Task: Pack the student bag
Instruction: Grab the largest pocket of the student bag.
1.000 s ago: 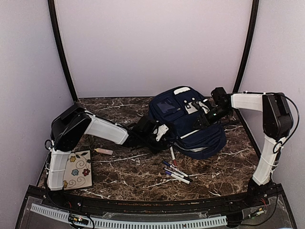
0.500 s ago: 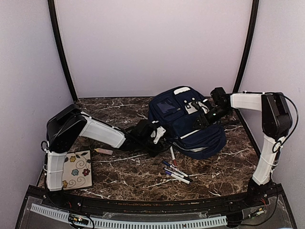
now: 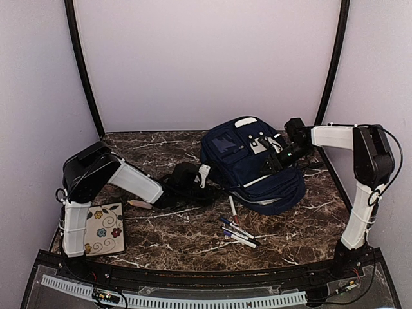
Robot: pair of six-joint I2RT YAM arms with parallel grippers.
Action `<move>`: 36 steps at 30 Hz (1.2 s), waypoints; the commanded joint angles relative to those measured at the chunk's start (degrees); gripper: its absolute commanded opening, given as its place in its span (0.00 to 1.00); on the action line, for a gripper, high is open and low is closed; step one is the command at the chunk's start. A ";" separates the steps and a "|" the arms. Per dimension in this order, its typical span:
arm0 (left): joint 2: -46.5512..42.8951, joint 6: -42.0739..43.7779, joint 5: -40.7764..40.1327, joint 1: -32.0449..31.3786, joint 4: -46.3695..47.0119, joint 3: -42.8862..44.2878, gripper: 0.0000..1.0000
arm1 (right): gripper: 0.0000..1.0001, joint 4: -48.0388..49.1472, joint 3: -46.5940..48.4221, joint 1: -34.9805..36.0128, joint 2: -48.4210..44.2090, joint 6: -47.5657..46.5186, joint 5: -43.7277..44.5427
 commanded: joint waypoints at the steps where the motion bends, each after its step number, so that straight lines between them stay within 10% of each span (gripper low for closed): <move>1: 1.95 -5.78 1.81 0.22 5.90 1.21 0.39 | 0.56 0.09 0.64 0.04 1.07 0.51 0.24; 25: 4.54 -8.65 8.87 0.28 8.19 1.91 0.02 | 0.56 0.36 0.07 0.04 0.75 0.63 0.08; 36: 0.71 5.86 22.69 0.28 -25.32 9.20 0.00 | 0.56 0.69 -0.14 0.02 1.41 1.00 1.21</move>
